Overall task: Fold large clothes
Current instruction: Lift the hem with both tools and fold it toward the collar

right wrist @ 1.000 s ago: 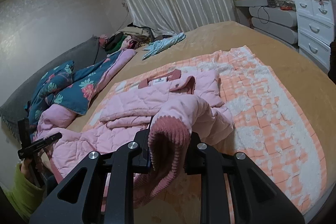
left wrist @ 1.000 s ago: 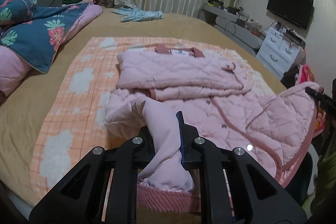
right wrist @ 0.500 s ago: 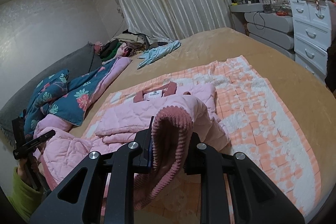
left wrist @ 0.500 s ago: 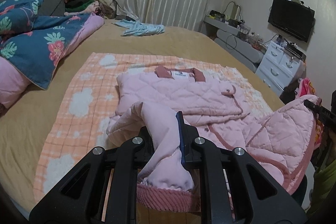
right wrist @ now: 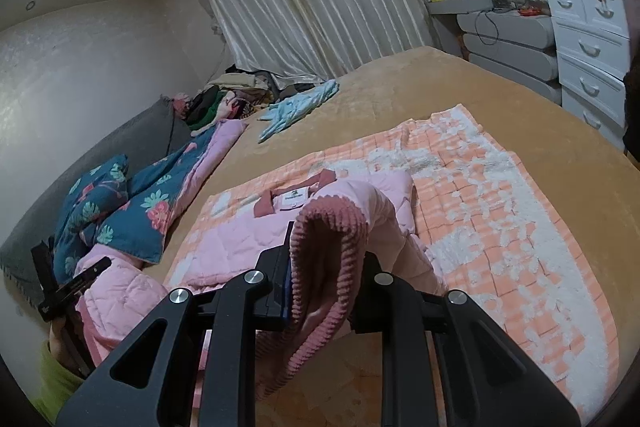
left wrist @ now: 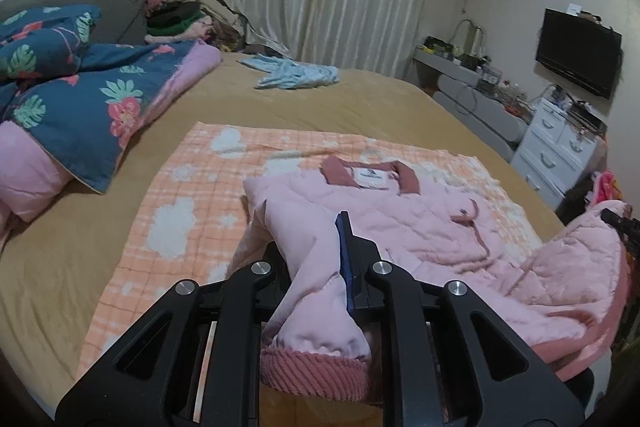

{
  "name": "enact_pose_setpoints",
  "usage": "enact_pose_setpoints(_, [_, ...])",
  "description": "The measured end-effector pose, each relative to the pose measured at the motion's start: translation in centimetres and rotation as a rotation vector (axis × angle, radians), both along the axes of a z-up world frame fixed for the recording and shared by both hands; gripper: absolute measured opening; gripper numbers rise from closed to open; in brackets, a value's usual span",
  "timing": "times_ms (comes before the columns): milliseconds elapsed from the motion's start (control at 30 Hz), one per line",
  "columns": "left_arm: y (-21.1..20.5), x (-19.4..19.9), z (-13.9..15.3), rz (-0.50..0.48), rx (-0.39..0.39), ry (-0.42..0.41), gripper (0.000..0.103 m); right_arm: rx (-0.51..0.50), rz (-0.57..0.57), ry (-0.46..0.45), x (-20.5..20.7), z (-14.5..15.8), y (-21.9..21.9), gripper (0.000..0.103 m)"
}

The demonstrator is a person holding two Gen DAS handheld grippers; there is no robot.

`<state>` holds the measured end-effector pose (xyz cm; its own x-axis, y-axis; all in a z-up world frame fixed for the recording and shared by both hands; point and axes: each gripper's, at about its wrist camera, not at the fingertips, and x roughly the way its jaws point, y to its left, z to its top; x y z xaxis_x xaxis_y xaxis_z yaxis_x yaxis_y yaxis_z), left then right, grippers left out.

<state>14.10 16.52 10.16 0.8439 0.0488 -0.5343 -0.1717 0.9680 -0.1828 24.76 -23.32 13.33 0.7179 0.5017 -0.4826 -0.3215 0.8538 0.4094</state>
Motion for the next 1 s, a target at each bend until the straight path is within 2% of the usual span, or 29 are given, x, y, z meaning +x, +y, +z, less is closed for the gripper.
enact_pose_setpoints(333, [0.5,3.0,-0.1,0.042,0.041,0.006,0.009,-0.006,-0.041,0.047,3.8,-0.5,0.3,0.018])
enact_pose_setpoints(733, [1.0,6.4,-0.8,0.080,0.083,0.031,0.010,0.095,-0.063,0.146,8.9,-1.6,0.0,0.020])
enact_pose_setpoints(900, [1.7,7.8,-1.4,0.097,0.064,0.051,0.009,0.226,-0.043,0.194,10.6,-2.4,-0.4,0.031])
enact_pose_setpoints(967, [1.9,8.3,-1.4,0.098,0.060,0.059,0.010,0.301,-0.027,0.207,11.2,-2.6,-0.8,0.049])
enact_pose_setpoints(1000, [2.0,8.6,-1.5,0.099,0.058,0.063,0.010,0.341,-0.029,0.212,11.6,-2.6,-1.0,0.052])
